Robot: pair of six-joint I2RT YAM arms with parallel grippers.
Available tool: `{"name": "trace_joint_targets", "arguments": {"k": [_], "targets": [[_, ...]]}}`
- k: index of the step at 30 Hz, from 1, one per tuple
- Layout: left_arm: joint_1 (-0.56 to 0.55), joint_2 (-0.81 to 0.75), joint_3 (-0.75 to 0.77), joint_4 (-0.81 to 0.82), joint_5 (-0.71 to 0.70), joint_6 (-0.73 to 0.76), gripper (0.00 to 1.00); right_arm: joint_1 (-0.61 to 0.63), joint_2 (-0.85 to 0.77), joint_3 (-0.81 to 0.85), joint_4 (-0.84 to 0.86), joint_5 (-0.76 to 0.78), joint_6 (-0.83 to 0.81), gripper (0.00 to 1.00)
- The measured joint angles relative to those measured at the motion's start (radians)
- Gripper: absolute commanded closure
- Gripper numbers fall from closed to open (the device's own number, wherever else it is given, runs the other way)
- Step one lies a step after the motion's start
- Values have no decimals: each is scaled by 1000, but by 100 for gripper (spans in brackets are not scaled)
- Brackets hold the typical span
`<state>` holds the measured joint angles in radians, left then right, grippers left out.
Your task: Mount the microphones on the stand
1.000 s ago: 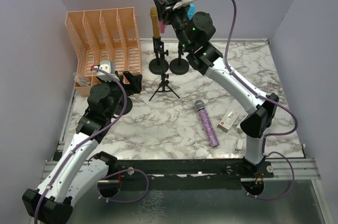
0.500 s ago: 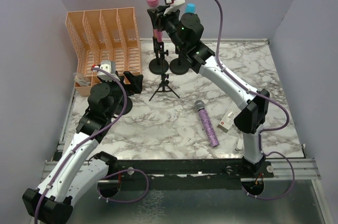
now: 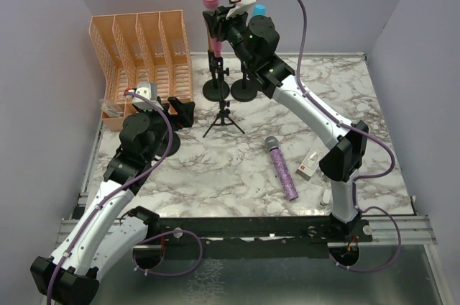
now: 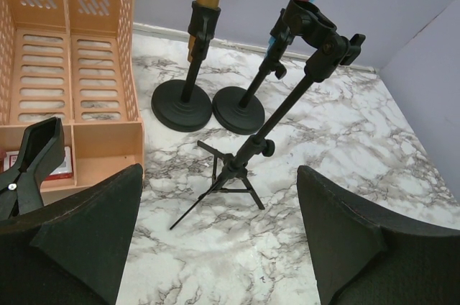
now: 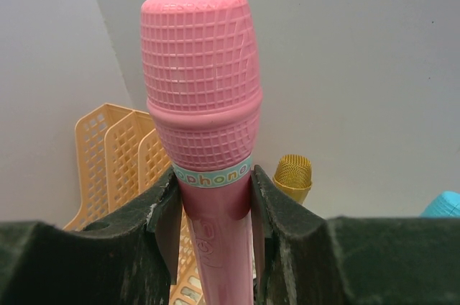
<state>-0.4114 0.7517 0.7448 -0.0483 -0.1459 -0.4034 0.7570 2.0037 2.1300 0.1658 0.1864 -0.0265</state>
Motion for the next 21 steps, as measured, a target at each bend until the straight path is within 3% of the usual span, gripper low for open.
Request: {"name": "trace_joint_targets", "arguments": {"k": [17, 21], "targets": [[0, -5, 0, -1, 0, -5, 13, 0, -15, -2, -116, -3, 19, 83], [0, -5, 0, -1, 0, -5, 13, 0, -18, -33, -93, -3, 34, 76]]}}
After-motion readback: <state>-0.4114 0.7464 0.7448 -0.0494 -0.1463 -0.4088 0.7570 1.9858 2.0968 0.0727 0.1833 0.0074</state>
